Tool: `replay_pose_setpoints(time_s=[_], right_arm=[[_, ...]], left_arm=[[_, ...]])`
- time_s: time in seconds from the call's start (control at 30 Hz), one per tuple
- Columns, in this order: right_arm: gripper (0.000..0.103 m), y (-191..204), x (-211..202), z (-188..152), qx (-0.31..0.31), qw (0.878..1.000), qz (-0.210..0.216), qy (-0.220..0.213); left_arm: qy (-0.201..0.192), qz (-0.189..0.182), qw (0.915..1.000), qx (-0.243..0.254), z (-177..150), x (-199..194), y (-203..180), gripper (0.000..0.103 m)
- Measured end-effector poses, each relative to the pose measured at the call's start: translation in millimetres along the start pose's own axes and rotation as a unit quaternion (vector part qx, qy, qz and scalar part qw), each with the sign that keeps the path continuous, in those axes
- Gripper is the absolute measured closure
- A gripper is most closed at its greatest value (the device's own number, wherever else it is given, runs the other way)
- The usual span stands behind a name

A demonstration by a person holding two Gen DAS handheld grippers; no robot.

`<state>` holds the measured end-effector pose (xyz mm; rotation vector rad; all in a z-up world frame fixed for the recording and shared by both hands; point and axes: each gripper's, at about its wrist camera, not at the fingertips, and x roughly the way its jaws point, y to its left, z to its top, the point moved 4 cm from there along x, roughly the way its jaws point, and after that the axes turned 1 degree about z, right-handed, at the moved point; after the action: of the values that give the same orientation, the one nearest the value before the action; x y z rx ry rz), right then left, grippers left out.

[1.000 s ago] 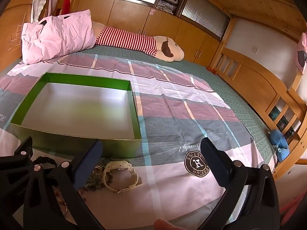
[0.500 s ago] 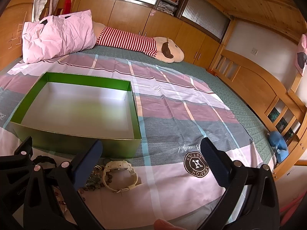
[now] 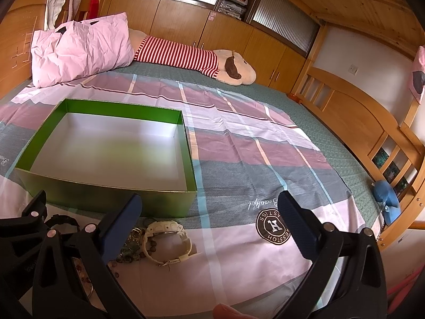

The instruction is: Organize jewelry

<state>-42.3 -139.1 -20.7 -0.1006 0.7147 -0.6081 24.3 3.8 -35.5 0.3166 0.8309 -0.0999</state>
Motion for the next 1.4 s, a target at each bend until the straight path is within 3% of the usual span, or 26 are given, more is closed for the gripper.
replay_pose_setpoints(time_s=[0.13,0.23,0.53,0.87,1.4], right_arm=[[0.001,-0.7,4.8,-3.5,0.029,0.996,0.072,0.033],[0.001,3.7,7.2,-6.2,0.034,0.993,0.102,0.05],[0.001,15.8,4.9,-8.6,0.036,0.986,0.145,0.069],[0.001,22.2,5.6,-10.4,0.02,0.986,0.151,0.072],[0.001,15.0,11.6,-4.9,-0.007,0.989,0.138,0.061]], left_arm=[[0.007,0.002,1.0,-0.002,-0.1,1.1,4.7,0.002],[0.013,0.004,0.9999,0.0,-1.9,1.1,9.4,0.002],[0.026,0.004,0.9995,0.017,-12.6,4.7,14.6,0.002],[0.033,0.011,0.9993,0.011,-18.2,10.2,23.2,0.002],[0.041,-0.006,0.9989,0.021,-20.9,16.2,19.0,0.002]])
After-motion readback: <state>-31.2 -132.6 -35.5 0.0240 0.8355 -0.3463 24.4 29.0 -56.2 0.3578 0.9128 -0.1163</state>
